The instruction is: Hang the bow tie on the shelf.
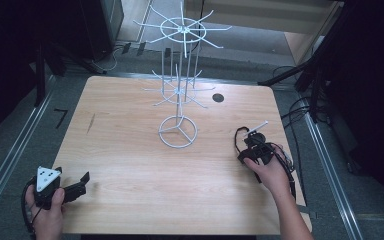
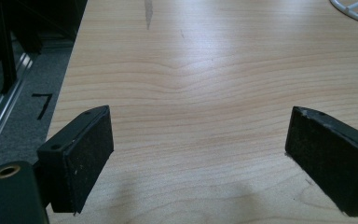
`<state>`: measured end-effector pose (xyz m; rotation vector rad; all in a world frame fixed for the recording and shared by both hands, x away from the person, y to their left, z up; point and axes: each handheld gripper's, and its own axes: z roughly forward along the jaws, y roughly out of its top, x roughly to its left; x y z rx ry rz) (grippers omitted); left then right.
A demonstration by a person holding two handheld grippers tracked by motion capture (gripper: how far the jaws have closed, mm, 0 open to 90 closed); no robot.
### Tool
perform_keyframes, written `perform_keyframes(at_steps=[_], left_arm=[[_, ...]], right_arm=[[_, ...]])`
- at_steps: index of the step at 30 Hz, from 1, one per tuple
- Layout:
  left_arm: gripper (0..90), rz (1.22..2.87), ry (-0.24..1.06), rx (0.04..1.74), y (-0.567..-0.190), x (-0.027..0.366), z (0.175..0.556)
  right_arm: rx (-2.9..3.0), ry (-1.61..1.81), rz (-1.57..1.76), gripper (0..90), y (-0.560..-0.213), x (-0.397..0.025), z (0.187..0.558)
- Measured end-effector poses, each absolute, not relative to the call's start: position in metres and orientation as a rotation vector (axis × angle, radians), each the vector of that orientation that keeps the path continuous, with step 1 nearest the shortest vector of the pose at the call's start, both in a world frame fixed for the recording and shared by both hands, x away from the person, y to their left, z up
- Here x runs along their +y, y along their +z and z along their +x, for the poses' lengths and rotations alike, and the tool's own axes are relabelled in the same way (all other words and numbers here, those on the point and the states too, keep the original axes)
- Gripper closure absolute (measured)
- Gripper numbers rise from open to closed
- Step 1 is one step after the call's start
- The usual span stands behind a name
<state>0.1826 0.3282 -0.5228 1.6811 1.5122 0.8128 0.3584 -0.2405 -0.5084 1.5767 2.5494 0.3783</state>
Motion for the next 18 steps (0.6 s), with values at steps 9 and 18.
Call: perform_keyframes(at_steps=[9, 18], left_arm=[[8.4, 1.681, 0.811, 1.513, -0.523, 0.328, 0.183], [8.4, 1.681, 0.813, 1.514, -0.523, 0.328, 0.183]], right_arm=[[2.558, 0.388, 1.449, 80.3, -0.508, -0.234, 0.347], [2.452, 0.454, 1.401, 82.6, -0.501, -0.234, 0.338]])
